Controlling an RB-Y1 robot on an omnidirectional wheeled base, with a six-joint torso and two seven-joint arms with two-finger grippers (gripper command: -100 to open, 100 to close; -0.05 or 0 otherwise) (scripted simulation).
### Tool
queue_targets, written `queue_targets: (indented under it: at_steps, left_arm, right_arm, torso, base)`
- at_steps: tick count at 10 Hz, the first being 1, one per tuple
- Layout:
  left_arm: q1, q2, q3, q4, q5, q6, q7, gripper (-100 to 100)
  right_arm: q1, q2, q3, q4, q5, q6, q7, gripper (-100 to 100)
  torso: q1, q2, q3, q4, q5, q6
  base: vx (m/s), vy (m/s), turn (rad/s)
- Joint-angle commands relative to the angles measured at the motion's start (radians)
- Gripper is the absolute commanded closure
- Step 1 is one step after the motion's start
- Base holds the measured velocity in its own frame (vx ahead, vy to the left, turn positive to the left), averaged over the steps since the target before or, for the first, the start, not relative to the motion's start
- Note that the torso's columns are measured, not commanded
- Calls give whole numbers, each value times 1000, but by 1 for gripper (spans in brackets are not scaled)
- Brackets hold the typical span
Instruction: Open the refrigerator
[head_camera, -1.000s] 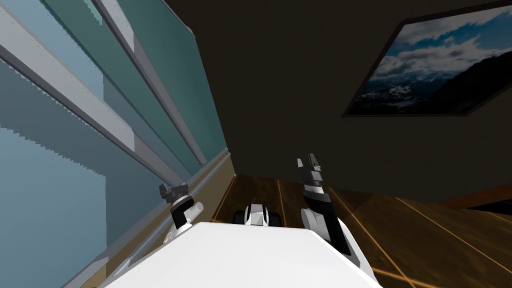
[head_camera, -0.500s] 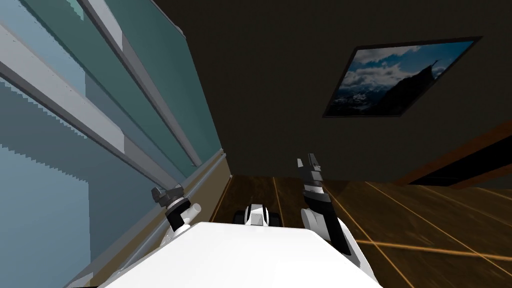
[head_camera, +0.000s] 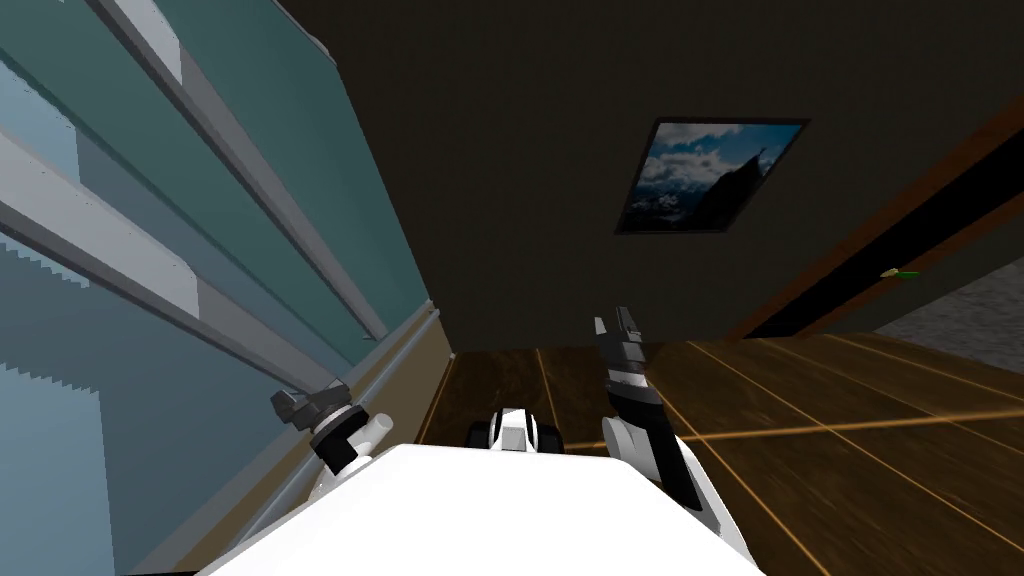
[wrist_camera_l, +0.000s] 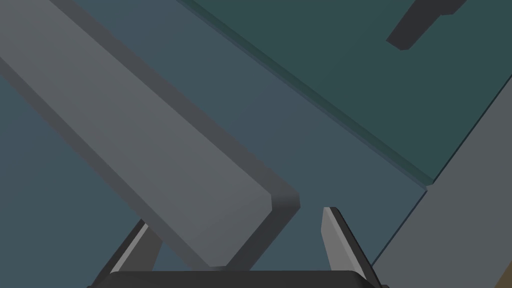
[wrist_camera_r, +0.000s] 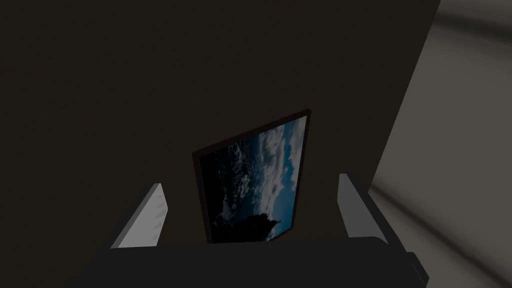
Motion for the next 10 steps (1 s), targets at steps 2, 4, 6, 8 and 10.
queue_targets:
  at_steps: [2, 4, 6, 8, 10]
  left_arm:
    - [-25, -2, 104, -13, -22, 6, -13, -100]
    - [-25, -2, 161, -13, -22, 6, -13, -100]
    - [-37, -19, 224, -12, -43, 15, -21, -100]
    - [-37, -19, 279, -12, -43, 15, -21, -100]
    - [-25, -2, 215, -13, -22, 6, -13, 100]
  right_arm:
    - [0, 0, 0, 0, 0, 0, 0, 0]
    - [0, 0, 0, 0, 0, 0, 0, 0]
    - [0, 0, 0, 0, 0, 0, 0, 0]
    - [0, 0, 0, 0, 0, 0, 0, 0]
    - [1, 0, 0, 0, 0, 0, 0, 0]
  torso:
    - [-1, 2, 2, -1, 4, 4]
    - [-5, -2, 0, -4, 6, 3]
    - [-6, 4, 4, -4, 8, 3]
    - [-10, 2, 4, -5, 11, 4]
    - [-9, 3, 4, -5, 11, -3]
  base:
    - [-106, -2, -377]
    - [-36, -1, -144]
    - [-90, -8, -326]
    - [-45, 3, -202]
    - [67, -5, 177]
